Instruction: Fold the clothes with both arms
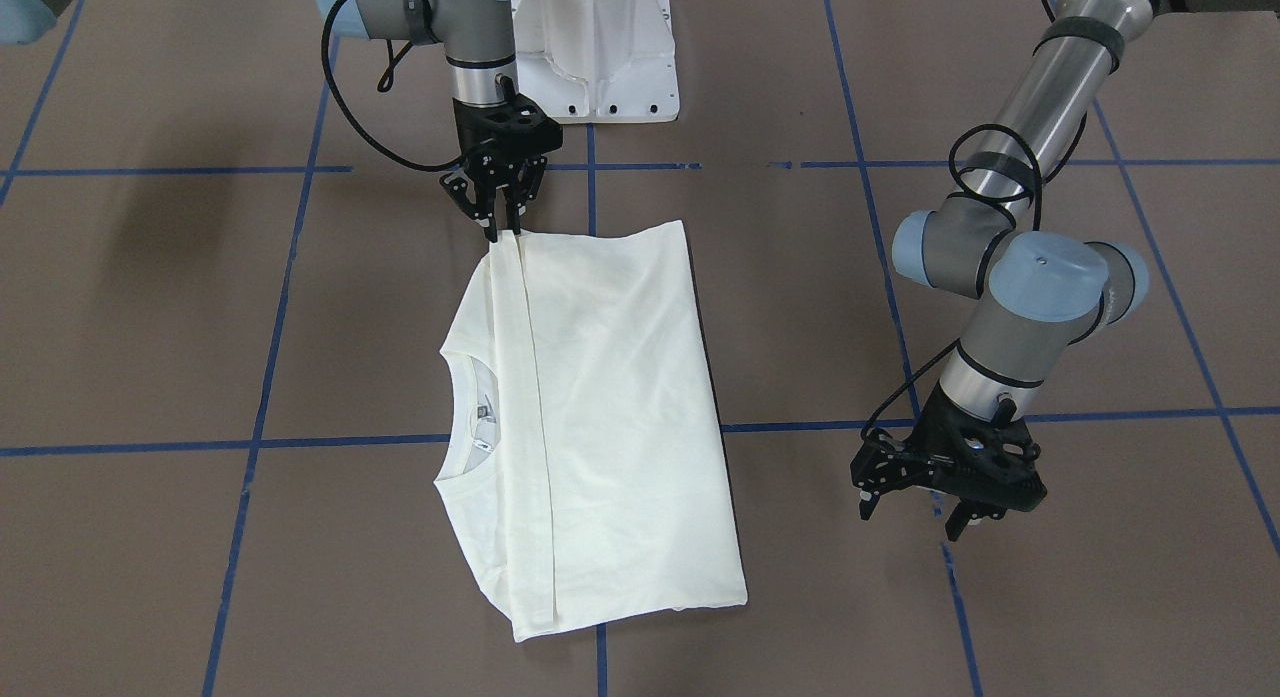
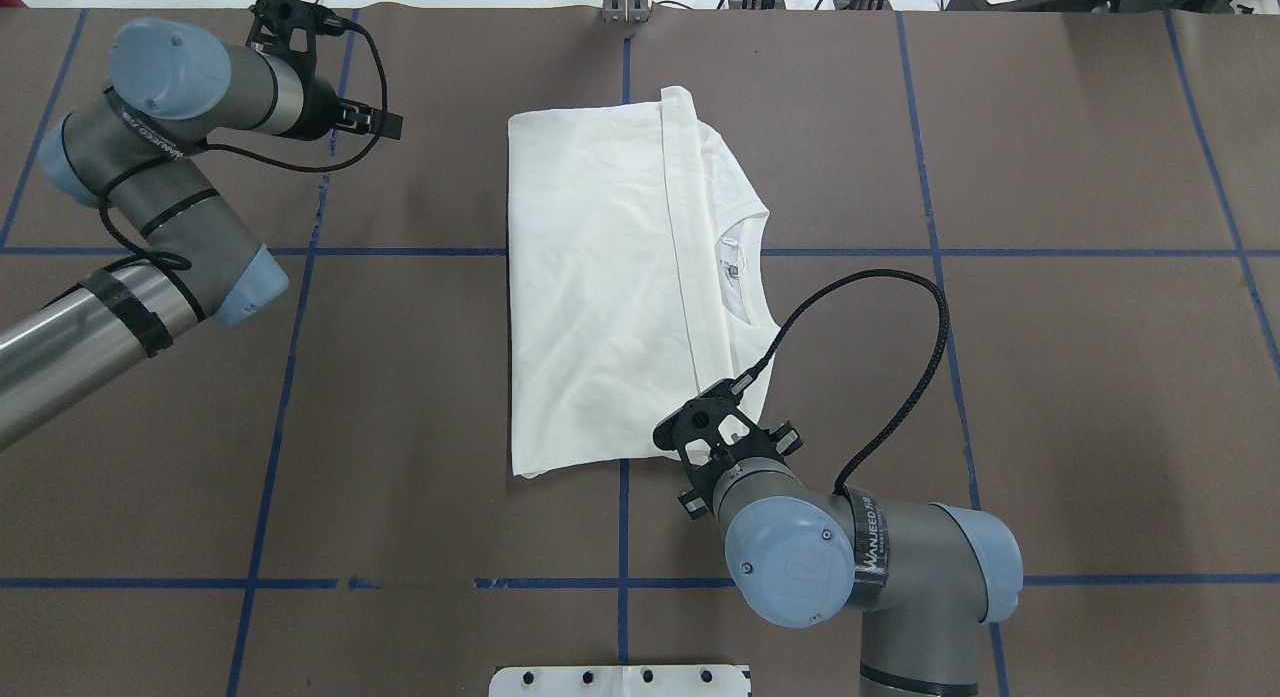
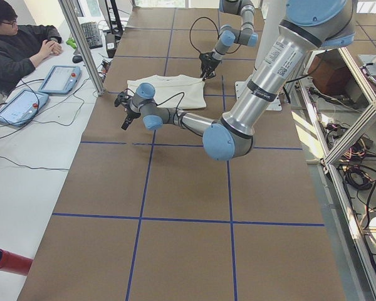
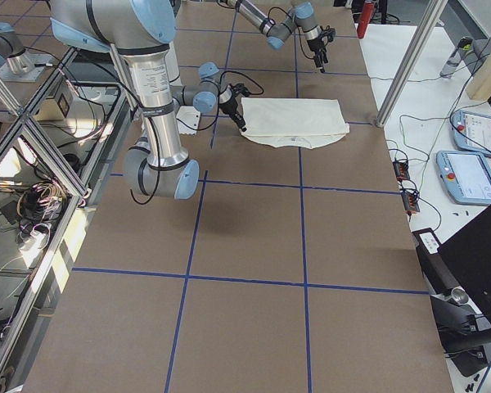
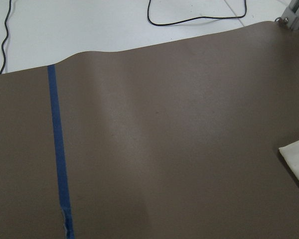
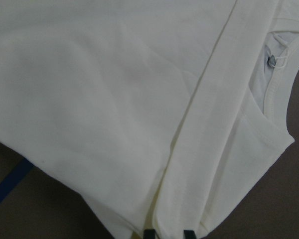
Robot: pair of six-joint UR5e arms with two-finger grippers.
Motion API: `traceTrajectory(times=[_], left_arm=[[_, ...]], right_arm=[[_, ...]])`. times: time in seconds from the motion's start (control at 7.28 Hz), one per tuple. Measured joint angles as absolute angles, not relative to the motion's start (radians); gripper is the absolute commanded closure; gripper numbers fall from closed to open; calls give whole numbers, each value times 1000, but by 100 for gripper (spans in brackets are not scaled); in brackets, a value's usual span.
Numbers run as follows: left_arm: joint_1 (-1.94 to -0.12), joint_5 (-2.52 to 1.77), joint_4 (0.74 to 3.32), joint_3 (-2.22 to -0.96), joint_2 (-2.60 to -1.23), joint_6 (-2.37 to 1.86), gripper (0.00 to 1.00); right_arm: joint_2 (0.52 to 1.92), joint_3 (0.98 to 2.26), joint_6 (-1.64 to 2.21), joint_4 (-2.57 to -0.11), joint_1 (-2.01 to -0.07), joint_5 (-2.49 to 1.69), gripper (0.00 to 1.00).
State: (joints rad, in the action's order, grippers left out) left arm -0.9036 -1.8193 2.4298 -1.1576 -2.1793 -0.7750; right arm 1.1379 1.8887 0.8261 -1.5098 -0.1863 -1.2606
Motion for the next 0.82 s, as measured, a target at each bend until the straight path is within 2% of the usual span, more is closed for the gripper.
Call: traceTrajectory(times=[0.55, 0.82], left_arm=[[-902, -1819, 2429, -1163, -2178, -776, 0], [-899, -1819, 2430, -1163, -2178, -777, 0]], right_arm=[[1136, 1899, 842, -1504, -197, -1260, 100], [1158, 1911, 973, -1492, -209, -1271, 100]])
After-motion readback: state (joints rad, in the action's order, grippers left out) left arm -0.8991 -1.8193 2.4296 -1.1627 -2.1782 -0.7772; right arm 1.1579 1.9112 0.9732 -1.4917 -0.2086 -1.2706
